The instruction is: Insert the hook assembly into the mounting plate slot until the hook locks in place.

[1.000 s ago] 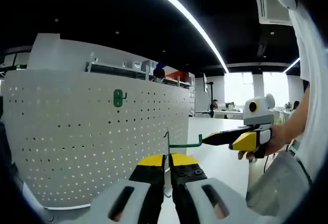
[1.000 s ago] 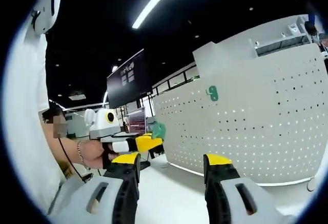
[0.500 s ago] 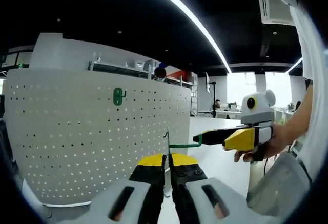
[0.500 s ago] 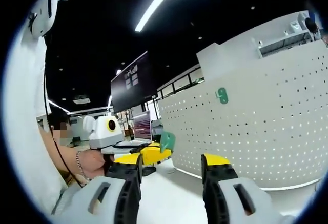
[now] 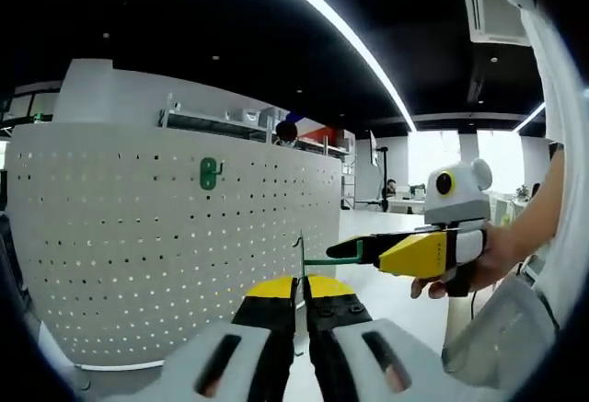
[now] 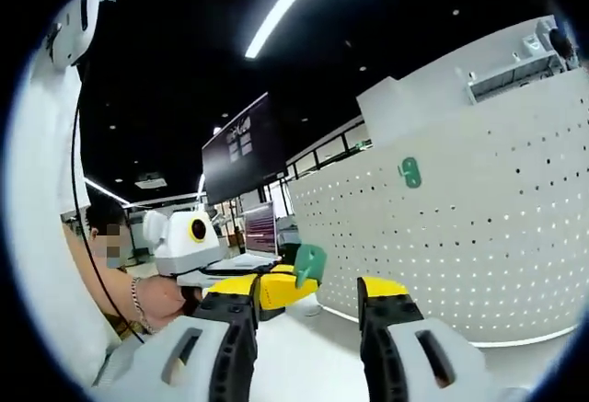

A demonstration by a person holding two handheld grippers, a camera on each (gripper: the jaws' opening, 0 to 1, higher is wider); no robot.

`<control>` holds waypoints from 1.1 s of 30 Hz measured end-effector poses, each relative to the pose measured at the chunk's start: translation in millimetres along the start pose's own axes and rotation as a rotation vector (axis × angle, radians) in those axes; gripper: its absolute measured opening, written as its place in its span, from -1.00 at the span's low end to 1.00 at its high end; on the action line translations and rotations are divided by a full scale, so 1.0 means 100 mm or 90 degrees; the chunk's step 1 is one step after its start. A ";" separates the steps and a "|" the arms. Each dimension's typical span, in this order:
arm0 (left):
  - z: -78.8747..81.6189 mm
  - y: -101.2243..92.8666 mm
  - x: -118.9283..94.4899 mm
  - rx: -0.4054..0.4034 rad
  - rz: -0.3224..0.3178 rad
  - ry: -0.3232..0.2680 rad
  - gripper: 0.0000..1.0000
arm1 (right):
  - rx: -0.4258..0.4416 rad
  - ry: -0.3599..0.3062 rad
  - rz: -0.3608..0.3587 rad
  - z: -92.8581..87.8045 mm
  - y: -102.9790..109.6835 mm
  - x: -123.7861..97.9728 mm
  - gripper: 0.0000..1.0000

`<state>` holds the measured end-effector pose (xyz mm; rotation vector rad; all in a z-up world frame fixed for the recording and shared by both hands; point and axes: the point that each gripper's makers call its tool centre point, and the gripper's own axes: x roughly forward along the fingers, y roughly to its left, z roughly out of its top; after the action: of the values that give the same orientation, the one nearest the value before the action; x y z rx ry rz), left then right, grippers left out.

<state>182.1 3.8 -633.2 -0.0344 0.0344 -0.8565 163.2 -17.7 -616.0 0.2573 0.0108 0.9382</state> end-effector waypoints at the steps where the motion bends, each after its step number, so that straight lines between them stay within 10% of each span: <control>1: 0.00 0.00 0.00 0.000 0.001 0.000 -0.95 | -0.001 0.000 0.001 0.00 0.00 0.01 -0.21; 33: 0.00 -0.02 0.02 0.009 0.016 0.004 -0.95 | 0.006 0.013 0.005 0.01 0.06 0.23 -0.80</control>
<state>181.6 1.1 -633.4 -0.0183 0.0347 -0.8311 172.5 3.6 -611.8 0.2570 0.0323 0.9491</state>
